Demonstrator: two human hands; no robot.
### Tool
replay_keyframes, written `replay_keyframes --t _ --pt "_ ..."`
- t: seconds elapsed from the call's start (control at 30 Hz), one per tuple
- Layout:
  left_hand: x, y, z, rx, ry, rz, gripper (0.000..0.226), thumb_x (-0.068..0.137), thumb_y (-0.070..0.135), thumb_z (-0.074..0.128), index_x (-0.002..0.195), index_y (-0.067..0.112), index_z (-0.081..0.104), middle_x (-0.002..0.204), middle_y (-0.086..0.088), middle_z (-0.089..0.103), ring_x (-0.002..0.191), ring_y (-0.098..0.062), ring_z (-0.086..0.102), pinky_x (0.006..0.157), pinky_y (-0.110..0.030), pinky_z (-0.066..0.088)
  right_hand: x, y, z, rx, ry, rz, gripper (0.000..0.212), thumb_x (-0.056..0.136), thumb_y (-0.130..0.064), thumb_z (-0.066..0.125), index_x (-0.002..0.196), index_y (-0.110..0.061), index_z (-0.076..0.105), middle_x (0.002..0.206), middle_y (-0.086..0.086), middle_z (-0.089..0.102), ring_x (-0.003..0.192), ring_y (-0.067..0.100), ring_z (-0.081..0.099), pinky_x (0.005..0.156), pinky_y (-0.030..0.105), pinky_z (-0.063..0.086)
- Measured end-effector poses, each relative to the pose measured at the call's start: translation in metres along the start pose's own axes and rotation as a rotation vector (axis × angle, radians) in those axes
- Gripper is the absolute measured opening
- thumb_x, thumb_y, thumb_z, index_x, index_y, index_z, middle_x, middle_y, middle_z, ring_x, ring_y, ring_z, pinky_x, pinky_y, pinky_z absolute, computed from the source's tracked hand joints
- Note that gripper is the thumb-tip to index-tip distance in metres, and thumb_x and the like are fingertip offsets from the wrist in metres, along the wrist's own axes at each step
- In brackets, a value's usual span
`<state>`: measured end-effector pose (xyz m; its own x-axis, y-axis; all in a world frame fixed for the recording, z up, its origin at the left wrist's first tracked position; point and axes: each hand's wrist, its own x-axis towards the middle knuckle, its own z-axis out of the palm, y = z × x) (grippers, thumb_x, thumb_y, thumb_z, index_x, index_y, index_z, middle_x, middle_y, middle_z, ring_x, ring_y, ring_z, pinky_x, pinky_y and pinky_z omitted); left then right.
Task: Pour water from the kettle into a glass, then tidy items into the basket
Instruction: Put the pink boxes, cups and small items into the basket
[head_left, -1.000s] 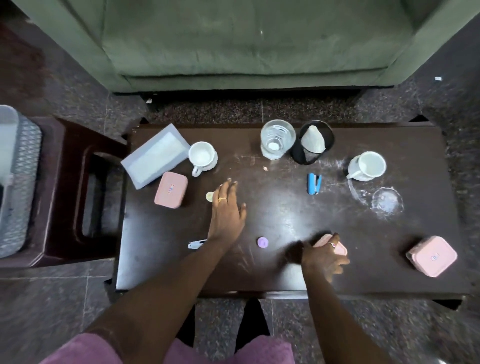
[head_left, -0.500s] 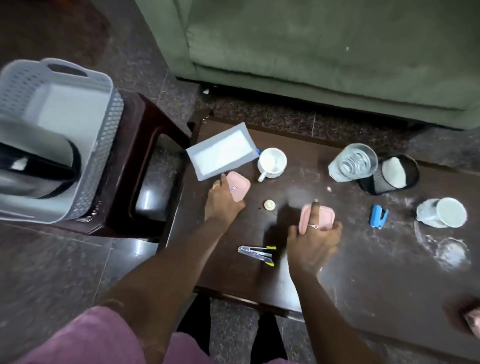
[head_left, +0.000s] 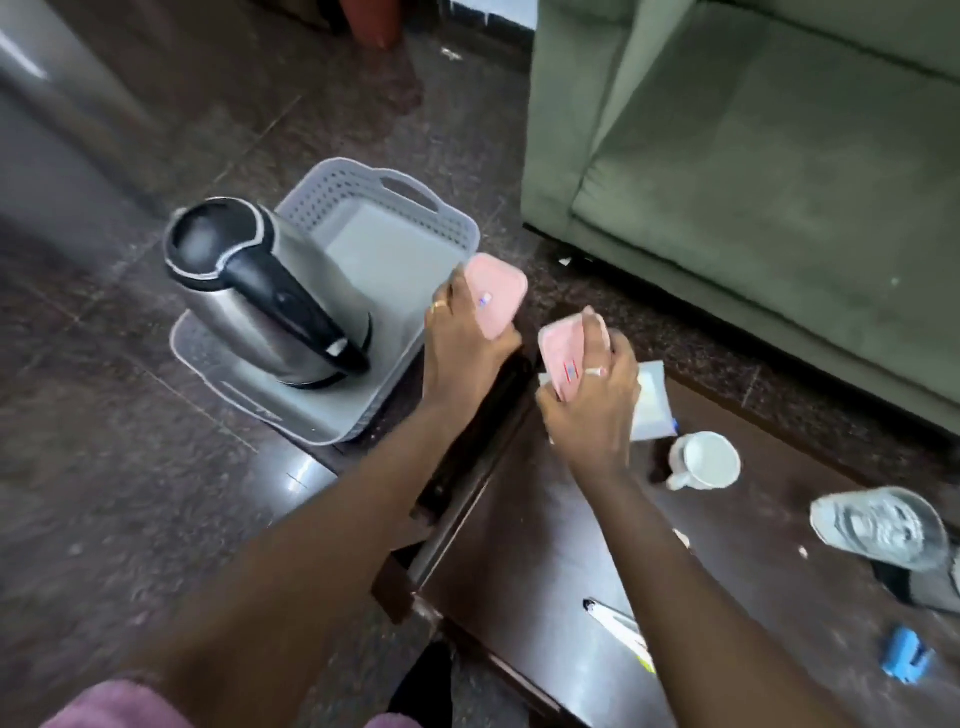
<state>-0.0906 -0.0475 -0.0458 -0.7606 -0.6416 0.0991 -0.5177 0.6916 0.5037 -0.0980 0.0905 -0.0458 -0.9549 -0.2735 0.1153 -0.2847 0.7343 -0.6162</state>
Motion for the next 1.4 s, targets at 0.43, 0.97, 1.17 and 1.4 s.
replay_keyframes --t 0.43,0.97,1.17,1.4 --pt "0.108 -0.059 -0.030 -0.330 0.058 -0.555 0.079 0.079 0.020 0.065 0.143 0.002 0.022 0.139 -0.020 0.037 0.124 -0.036 0.043 0.098 -0.040 0.040 0.134 -0.128 0.105 0.071 -0.218 0.086 0.084 0.069 -0.039 0.068 0.140 -0.013 0.032 0.116 0.019 0.050 0.111 0.036 0.051 0.093 0.038 0.044" --pt "0.089 -0.092 -0.035 -0.097 0.055 -0.510 0.086 0.063 0.039 0.077 0.129 -0.002 0.041 0.122 -0.023 0.053 0.111 -0.034 0.051 0.087 -0.029 0.034 0.148 -0.124 0.131 -0.088 -0.450 -0.011 0.076 0.067 -0.031 0.077 0.129 -0.011 0.038 0.125 0.016 0.046 0.114 0.035 0.051 0.089 0.038 0.045" --pt "0.091 -0.087 -0.037 -0.127 0.056 -0.567 0.085 0.059 0.035 0.081 0.124 -0.004 0.043 0.120 -0.022 0.053 0.106 -0.034 0.053 0.086 -0.027 0.032 0.141 -0.125 0.133 -0.154 -0.463 -0.070 0.078 0.066 -0.029 0.080 0.129 -0.010 0.039 0.126 0.018 0.047 0.121 0.035 0.046 0.097 0.038 0.041" --pt "0.153 -0.094 -0.032 0.041 -0.013 -0.606 0.065 0.080 0.017 0.068 0.134 0.000 0.036 0.136 -0.019 0.046 0.128 -0.033 0.040 0.109 -0.038 0.031 0.145 -0.131 0.141 -0.238 -0.472 -0.097 0.072 0.078 -0.023 0.074 0.135 -0.010 0.032 0.136 0.016 0.041 0.129 0.036 0.036 0.105 0.045 0.034"
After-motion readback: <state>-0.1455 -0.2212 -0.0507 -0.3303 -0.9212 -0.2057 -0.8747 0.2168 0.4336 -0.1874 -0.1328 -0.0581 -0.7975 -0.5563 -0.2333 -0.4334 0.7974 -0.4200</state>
